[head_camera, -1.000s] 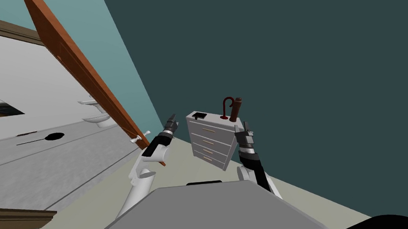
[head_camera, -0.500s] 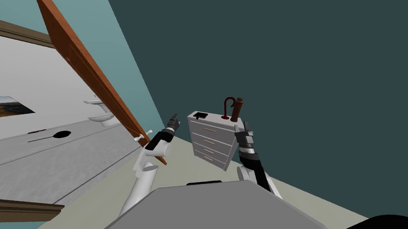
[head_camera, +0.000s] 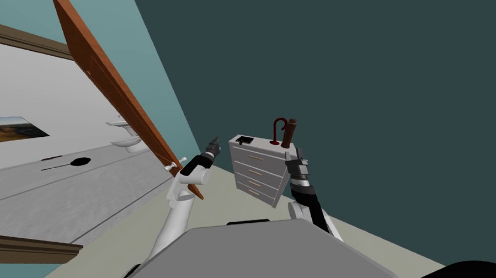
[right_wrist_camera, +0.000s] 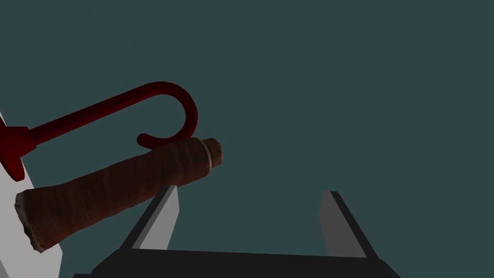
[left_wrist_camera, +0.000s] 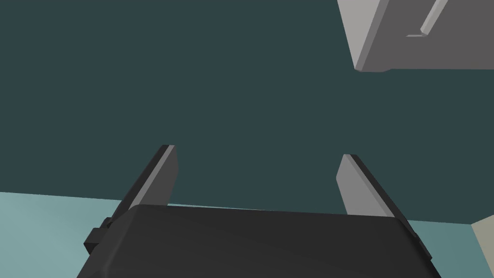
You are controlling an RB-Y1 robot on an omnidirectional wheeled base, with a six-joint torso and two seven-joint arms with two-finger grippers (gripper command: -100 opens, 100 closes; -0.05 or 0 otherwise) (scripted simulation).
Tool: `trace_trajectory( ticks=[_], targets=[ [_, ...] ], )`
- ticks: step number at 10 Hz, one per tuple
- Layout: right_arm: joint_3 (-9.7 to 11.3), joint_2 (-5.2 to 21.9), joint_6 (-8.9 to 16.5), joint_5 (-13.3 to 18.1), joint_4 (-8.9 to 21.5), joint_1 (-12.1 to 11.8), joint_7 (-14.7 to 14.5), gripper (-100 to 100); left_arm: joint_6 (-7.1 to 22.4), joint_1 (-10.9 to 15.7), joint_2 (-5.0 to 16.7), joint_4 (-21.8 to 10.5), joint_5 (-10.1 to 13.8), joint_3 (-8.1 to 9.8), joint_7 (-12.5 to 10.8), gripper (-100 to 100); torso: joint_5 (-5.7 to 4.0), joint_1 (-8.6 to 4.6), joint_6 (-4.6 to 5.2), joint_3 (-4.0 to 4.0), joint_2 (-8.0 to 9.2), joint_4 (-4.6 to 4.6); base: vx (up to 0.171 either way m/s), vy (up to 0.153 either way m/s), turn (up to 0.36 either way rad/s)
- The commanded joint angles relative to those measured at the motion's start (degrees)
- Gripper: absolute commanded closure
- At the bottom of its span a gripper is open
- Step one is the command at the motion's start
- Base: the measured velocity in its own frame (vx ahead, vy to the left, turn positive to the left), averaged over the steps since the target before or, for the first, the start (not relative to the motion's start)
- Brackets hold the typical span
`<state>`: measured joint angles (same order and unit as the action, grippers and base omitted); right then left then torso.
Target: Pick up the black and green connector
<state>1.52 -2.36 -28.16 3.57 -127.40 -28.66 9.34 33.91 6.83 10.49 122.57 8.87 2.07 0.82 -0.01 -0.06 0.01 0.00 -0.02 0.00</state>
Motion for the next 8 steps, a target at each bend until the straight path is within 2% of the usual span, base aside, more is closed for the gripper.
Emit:
trace_trajectory(
  ticks=[1, 2, 3, 5, 6, 8],
  targets=[
    [0.0, 0.0, 0.0, 0.0, 0.0, 0.0, 0.0, 0, 2.9, 0.8, 0.0, -0.3, 0.3, -0.04, 0.0, -100, 0.0, 0.0, 0.0, 0.0, 0.0, 0.0, 0.002, 0.002, 0.019],
    [0.0, 0.0, 0.0, 0.0, 0.0, 0.0, 0.0, 0, 3.6, 0.8, 0.0, -0.3, 0.3, -0.04, 0.0, -100, 0.0, 0.0, 0.0, 0.0, 0.0, -0.01, 0.0, 0.0, 0.0],
    [0.0, 0.0, 0.0, 0.0, 0.0, 0.0, 0.0, 0, 5.8, 3.3, -0.1, -1.1, 0.7, 0.03, 0.0, -100, 0.0, 0.0, 0.0, 0.0, 0.01, 0.0, 0.004, 0.0, 0.032],
    [0.0, 0.0, 0.0, 0.0, 0.0, 0.0, 0.0, 0, 8.2, 3.3, -0.1, -1.1, 0.7, 0.03, 0.0, -100, 0.0, -0.01, 0.0, -0.01, -0.01, -0.01, 0.003, -0.001, 0.008],
    [0.0, 0.0, 0.0, 0.0, 0.0, 0.0, 0.0, 0, 10.3, 5.8, -0.1, -2.0, 1.1, 0.1, -0.1, -100, 0.0, -0.01, -0.01, 0.0, 0.0, -0.01, 0.009, -0.003, 0.024],
    [0.0, 0.0, 0.0, 0.0, 0.0, 0.0, 0.0, 0, 12.7, 5.8, -0.1, -2.0, 1.1, 0.1, -0.1, -100, 0.0, -0.02, 0.0, -0.02, -0.03, -0.01, 0.005, -0.002, 0.006]
  ],
)
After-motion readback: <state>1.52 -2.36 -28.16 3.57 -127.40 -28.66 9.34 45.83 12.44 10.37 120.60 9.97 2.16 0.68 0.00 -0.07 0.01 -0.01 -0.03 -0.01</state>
